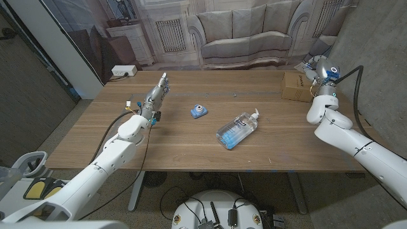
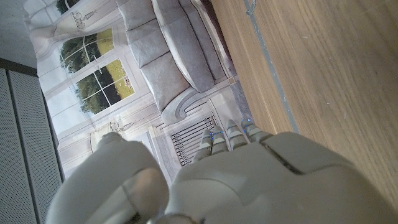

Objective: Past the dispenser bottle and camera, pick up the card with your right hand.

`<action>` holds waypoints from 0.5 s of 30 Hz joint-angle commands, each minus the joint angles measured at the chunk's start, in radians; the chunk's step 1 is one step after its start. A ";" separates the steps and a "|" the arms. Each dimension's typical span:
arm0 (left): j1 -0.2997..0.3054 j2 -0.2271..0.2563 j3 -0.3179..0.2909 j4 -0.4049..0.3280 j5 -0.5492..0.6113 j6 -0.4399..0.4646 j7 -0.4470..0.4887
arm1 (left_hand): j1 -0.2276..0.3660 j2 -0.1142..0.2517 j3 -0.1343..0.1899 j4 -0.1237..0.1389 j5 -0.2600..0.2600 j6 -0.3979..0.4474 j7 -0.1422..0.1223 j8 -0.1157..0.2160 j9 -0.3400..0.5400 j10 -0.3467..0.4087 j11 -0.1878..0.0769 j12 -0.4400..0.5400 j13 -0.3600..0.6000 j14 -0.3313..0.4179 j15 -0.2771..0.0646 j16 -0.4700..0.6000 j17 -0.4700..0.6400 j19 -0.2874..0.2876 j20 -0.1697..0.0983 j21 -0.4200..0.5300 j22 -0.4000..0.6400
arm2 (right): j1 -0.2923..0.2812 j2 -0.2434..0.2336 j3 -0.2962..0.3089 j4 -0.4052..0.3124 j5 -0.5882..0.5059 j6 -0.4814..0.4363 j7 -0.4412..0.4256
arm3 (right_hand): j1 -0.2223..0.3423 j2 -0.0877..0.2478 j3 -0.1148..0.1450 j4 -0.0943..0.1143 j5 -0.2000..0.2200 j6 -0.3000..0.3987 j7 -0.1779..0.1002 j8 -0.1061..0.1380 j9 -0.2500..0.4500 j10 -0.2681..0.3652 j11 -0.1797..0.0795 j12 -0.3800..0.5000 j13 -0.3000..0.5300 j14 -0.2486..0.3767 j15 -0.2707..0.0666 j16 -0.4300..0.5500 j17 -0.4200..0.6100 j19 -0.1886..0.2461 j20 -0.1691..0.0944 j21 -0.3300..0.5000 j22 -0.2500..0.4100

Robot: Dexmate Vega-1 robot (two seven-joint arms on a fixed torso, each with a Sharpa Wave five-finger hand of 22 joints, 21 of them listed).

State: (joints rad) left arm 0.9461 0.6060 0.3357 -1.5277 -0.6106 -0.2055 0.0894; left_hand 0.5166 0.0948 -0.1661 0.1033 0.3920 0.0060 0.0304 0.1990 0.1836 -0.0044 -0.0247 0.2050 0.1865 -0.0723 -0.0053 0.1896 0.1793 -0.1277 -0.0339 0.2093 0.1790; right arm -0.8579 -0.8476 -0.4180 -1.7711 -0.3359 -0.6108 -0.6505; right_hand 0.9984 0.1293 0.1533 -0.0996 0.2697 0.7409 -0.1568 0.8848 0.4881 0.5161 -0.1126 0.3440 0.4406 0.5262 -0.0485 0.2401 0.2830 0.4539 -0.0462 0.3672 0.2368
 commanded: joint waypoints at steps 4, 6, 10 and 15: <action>0.005 -0.009 0.003 0.014 -0.005 -0.017 -0.013 | 0.005 0.004 -0.006 -0.001 0.005 0.002 0.005 -0.001 0.004 0.000 -0.011 -0.003 0.002 -0.006 -0.003 -0.003 0.003 -0.009 -0.015 -0.005 0.004 | -0.027 -0.038 0.028 -0.101 0.009 -0.068 0.064 | 0.001 0.004 -0.002 -0.004 -0.003 0.004 0.001 0.005 0.001 0.012 0.000 -0.003 0.002 0.007 -0.142 -0.002 0.003 -0.002 -0.061 0.008 0.002; 0.007 -0.009 0.002 0.015 -0.007 -0.020 -0.015 | 0.005 0.004 -0.006 -0.001 0.005 0.002 0.005 -0.001 0.004 0.000 -0.011 -0.003 0.002 -0.006 -0.002 -0.003 0.003 -0.009 -0.015 -0.005 0.004 | -0.037 -0.037 0.042 -0.110 0.024 -0.059 0.066 | 0.000 0.004 -0.003 -0.003 -0.004 0.005 0.003 0.007 -0.001 0.012 0.002 -0.004 0.002 0.009 -0.141 -0.001 0.004 -0.002 -0.060 0.009 0.002; 0.010 -0.010 0.002 0.021 -0.011 -0.024 -0.021 | 0.005 0.004 -0.007 -0.001 0.005 0.002 0.005 -0.002 0.004 0.000 -0.010 -0.003 0.002 -0.007 -0.002 -0.004 0.003 -0.009 -0.015 -0.005 0.004 | -0.043 -0.040 0.051 -0.123 0.032 -0.066 0.072 | 0.000 0.004 -0.002 -0.003 -0.005 0.007 0.004 0.008 -0.004 0.015 0.002 -0.004 0.002 0.009 -0.141 -0.002 0.003 -0.002 -0.059 0.010 0.001; 0.014 -0.012 0.000 0.028 -0.014 -0.030 -0.021 | 0.006 0.005 -0.008 -0.001 0.005 0.002 0.005 -0.001 0.004 -0.001 -0.014 -0.004 0.002 -0.006 -0.003 -0.003 0.003 -0.009 -0.015 -0.005 0.004 | -0.040 -0.049 0.046 -0.141 0.022 -0.089 0.084 | 0.000 0.004 -0.002 -0.003 -0.006 0.009 0.003 0.010 -0.009 0.019 0.003 -0.005 0.002 0.011 -0.140 -0.002 0.003 -0.003 -0.059 0.011 0.001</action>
State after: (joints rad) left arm 0.9523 0.5984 0.3368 -1.5124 -0.6176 -0.2229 0.0744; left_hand 0.5165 0.0947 -0.1659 0.1035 0.3920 0.0060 0.0304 0.1990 0.1837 -0.0084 -0.0288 0.2050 0.1865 -0.0723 -0.0053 0.1896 0.1793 -0.1277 -0.0339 0.2093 0.1790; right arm -0.8885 -0.8789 -0.3831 -1.8629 -0.3163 -0.6650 -0.5943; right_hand 0.9983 0.1292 0.1532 -0.0996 0.2660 0.7392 -0.1553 0.8857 0.4770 0.5233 -0.1127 0.3401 0.4407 0.5262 -0.0485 0.2401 0.2831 0.4540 -0.0462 0.3754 0.2370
